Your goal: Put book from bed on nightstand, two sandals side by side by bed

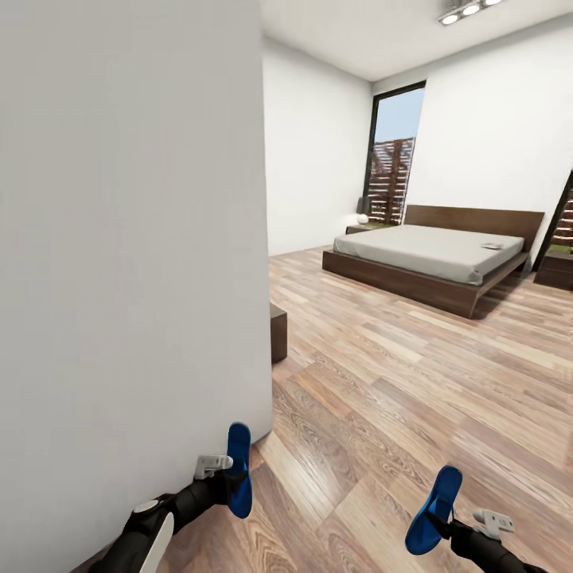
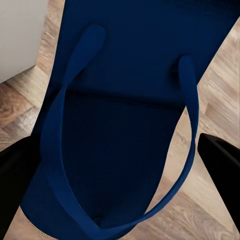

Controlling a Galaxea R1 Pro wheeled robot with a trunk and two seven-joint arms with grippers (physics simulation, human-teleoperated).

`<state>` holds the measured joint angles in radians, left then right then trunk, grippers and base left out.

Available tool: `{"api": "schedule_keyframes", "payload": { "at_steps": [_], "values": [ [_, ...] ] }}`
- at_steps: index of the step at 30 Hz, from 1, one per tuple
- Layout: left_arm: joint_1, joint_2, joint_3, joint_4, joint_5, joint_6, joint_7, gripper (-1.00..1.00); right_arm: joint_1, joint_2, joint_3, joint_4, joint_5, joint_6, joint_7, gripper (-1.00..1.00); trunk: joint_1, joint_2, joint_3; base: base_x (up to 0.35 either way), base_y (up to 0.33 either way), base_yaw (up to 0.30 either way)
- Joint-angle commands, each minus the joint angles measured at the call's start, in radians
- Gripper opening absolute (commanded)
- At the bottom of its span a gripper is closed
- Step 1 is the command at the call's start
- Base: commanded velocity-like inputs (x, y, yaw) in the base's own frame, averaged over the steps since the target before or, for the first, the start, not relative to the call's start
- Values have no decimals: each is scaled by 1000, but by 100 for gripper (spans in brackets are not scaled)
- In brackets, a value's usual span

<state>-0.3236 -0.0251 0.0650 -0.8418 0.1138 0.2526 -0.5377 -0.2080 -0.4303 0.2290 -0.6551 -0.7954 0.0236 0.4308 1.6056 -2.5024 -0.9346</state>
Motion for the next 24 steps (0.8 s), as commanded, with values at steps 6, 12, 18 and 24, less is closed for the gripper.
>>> {"api": "schedule_keyframes", "payload": {
  "at_steps": [6, 12, 18, 24],
  "values": [
    [0, -1, 3, 1, 7, 10, -5, -100, -1, -1, 4, 0, -10, 3, 2, -100, -3, 1, 22, 0, 0, -246],
    [-1, -1, 2, 1, 7, 10, -5, -100, -1, -1, 4, 0, -10, 3, 2, -100, -6, 3, 45, 0, 0, -281],
    [0, -2, 1, 1, 7, 10, -5, -100, -1, -1, 5, 0, -10, 3, 1, -100, -29, 45, 64, 0, 0, -283],
    [0, -2, 2, 1, 8, 9, -5, -100, -1, -1, 4, 0, -10, 3, 0, -100, -33, 52, 67, 0, 0, -242]
  ]
}}
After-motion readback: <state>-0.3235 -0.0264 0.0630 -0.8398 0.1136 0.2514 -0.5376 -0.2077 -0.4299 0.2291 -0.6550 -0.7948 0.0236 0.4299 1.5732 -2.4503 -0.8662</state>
